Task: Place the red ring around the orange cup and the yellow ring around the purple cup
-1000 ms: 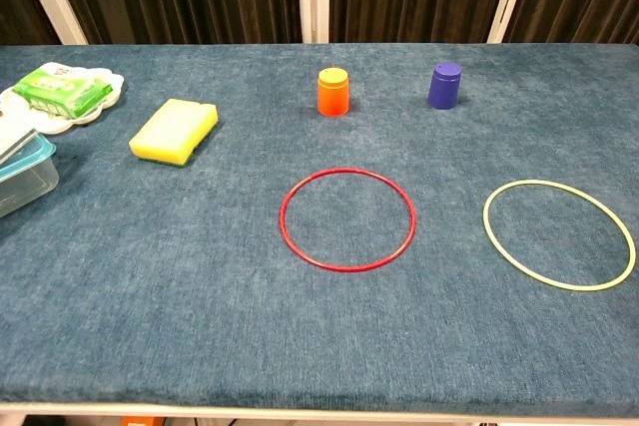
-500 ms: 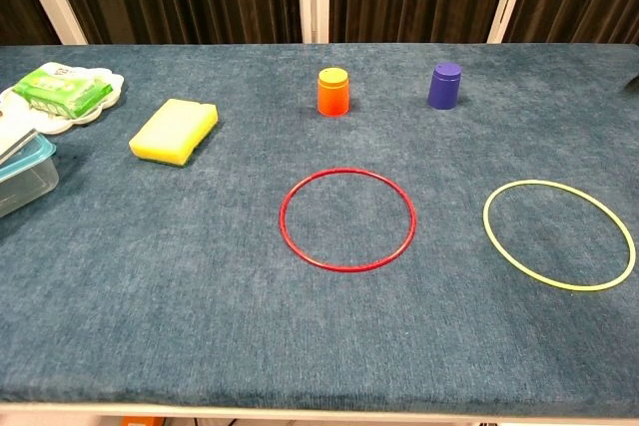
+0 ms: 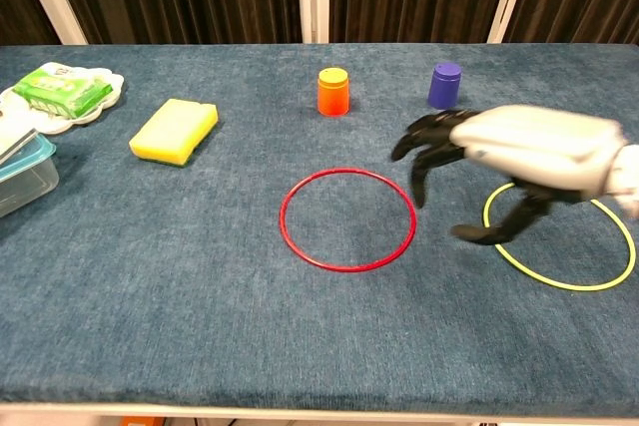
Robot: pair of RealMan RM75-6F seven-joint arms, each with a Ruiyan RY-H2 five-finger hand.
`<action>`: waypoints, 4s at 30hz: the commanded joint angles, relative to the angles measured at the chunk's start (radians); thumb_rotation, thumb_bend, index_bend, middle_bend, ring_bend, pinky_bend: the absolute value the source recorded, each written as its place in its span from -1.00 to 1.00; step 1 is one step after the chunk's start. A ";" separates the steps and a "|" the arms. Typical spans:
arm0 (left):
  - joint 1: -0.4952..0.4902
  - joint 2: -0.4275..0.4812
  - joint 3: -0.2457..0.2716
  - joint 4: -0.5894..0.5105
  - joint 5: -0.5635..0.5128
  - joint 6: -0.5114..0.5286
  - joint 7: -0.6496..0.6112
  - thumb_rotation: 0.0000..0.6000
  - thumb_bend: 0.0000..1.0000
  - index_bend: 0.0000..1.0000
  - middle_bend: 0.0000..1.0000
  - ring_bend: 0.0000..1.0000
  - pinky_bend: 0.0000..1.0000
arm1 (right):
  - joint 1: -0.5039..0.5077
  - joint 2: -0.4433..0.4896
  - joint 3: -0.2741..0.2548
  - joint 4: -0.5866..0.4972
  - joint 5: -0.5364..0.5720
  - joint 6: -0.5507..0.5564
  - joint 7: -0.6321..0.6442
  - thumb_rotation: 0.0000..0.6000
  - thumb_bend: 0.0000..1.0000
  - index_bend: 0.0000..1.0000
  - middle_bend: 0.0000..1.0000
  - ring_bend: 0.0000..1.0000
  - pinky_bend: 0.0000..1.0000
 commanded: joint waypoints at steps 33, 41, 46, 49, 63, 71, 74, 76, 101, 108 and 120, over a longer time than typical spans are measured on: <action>-0.002 -0.012 -0.001 0.027 -0.006 -0.011 -0.021 1.00 -0.75 -0.69 -0.75 -0.97 -1.00 | 0.062 -0.172 -0.063 0.188 0.071 0.051 0.039 1.00 -0.35 0.24 -0.56 -1.00 -1.00; -0.004 -0.011 -0.002 0.032 -0.004 -0.013 -0.026 1.00 -0.75 -0.69 -0.75 -0.97 -1.00 | 0.051 -0.123 -0.046 0.141 0.105 0.084 0.048 1.00 -0.34 0.28 -0.52 -1.00 -1.00; -0.006 -0.009 -0.002 0.031 0.000 -0.013 -0.026 1.00 -0.76 -0.69 -0.75 -0.97 -1.00 | 0.082 -0.051 0.008 0.093 0.164 0.046 0.073 1.00 -0.34 0.29 -0.52 -1.00 -1.00; -0.005 -0.008 -0.001 0.028 0.002 -0.011 -0.023 1.00 -0.76 -0.69 -0.75 -0.97 -1.00 | 0.135 0.003 0.063 0.070 0.230 -0.036 0.076 1.00 -0.34 0.29 -0.52 -1.00 -1.00; 0.003 -0.001 0.003 0.004 -0.008 -0.008 0.001 1.00 -0.75 -0.69 -0.75 -0.97 -1.00 | 0.396 -0.005 0.191 0.194 0.625 -0.358 -0.079 1.00 -0.33 0.26 -0.55 -1.00 -1.00; 0.009 -0.001 0.004 0.007 -0.015 -0.008 -0.004 1.00 -0.75 -0.69 -0.75 -0.97 -1.00 | 0.477 -0.064 0.165 0.271 0.795 -0.368 -0.157 1.00 -0.35 0.19 -0.56 -1.00 -1.00; 0.010 -0.003 0.004 0.011 -0.016 -0.008 -0.009 1.00 -0.76 -0.69 -0.75 -0.97 -1.00 | 0.495 -0.073 0.152 0.279 0.837 -0.362 -0.177 1.00 -0.44 0.12 -0.58 -1.00 -1.00; 0.010 -0.004 0.004 0.014 -0.016 -0.009 -0.012 1.00 -0.76 -0.69 -0.75 -0.97 -1.00 | 0.507 -0.076 0.143 0.283 0.864 -0.358 -0.191 1.00 -0.53 0.06 -0.60 -1.00 -1.00; 0.019 -0.017 0.002 0.057 -0.024 -0.007 -0.059 1.00 -0.75 -0.69 -0.75 -0.97 -1.00 | 0.472 0.091 0.063 0.006 0.844 -0.185 -0.202 1.00 -0.95 -0.28 -0.54 -1.00 -1.00; 0.009 -0.015 -0.001 0.051 -0.008 -0.007 -0.052 1.00 -0.76 -0.69 -0.75 -0.97 -1.00 | 0.247 0.210 -0.050 -0.128 0.481 0.112 -0.123 1.00 -0.95 -0.29 -0.19 -0.54 -0.61; -0.003 0.000 0.000 -0.004 0.022 -0.002 0.008 1.00 -0.75 -0.69 -0.75 -0.97 -1.00 | -0.020 0.337 -0.264 -0.103 0.161 0.342 -0.049 1.00 -0.82 -0.25 0.70 0.77 0.87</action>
